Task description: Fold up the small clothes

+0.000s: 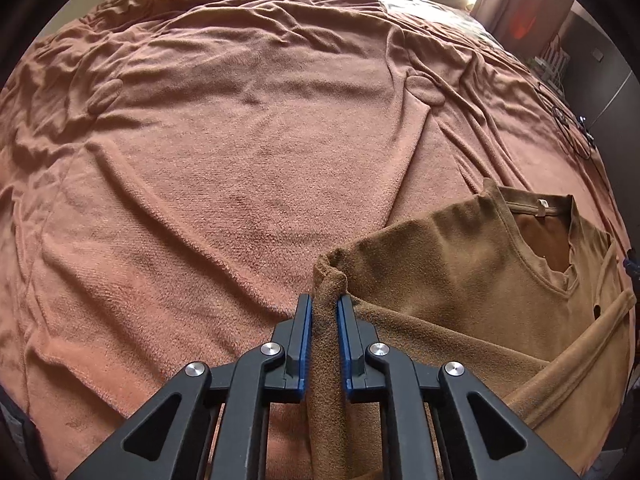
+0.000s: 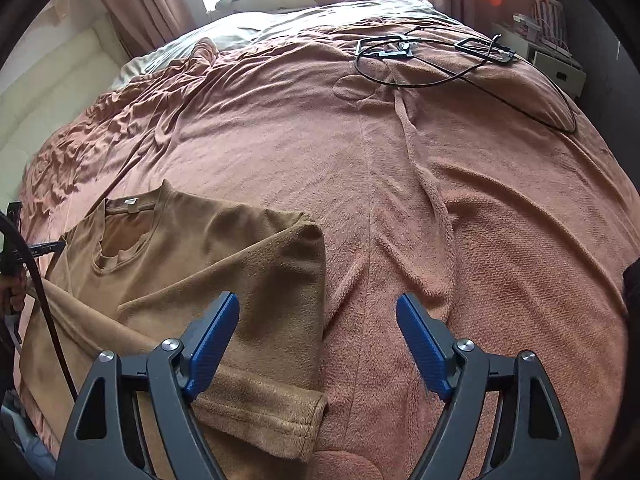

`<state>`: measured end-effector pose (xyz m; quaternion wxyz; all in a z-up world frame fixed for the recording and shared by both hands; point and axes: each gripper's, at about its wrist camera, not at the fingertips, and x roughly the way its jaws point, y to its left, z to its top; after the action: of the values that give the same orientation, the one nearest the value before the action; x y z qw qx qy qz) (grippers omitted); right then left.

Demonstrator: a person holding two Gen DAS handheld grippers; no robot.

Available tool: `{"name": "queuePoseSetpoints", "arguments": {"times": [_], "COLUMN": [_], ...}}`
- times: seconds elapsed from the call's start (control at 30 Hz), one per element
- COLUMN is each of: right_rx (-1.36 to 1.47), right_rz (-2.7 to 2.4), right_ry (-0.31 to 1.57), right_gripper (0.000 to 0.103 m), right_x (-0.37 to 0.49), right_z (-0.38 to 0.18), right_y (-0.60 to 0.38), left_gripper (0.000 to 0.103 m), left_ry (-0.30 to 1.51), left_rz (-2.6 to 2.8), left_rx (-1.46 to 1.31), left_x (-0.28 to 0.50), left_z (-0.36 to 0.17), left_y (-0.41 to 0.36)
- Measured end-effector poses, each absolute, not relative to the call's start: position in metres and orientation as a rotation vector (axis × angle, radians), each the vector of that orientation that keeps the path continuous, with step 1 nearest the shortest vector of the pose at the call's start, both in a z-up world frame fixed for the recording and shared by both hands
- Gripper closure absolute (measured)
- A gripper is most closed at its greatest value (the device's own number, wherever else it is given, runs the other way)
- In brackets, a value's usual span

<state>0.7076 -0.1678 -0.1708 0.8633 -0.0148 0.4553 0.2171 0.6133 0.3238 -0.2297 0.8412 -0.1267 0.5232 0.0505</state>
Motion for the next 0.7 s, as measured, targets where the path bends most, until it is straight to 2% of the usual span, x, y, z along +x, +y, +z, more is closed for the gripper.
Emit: {"name": "queuePoseSetpoints", "arguments": {"times": [0.1, 0.47, 0.7], "right_rx": [-0.045, -0.053, -0.106], "right_rz": [0.447, 0.426, 0.438], "right_ry": [0.962, 1.031, 1.029], "right_gripper": [0.028, 0.057, 0.065], "right_x": [0.714, 0.744, 0.763], "right_z": [-0.174, -0.192, -0.194], "right_y": [-0.165, -0.153, -0.135], "left_gripper": [0.093, 0.094, 0.094], "left_ry": [1.088, 1.081, 1.09], "left_rz": [0.126, 0.152, 0.154], "left_rx": [-0.309, -0.376, -0.369], "left_x": [0.611, 0.619, 0.627], "left_z": [-0.231, -0.234, -0.235], "left_y": [0.332, 0.337, 0.337]}}
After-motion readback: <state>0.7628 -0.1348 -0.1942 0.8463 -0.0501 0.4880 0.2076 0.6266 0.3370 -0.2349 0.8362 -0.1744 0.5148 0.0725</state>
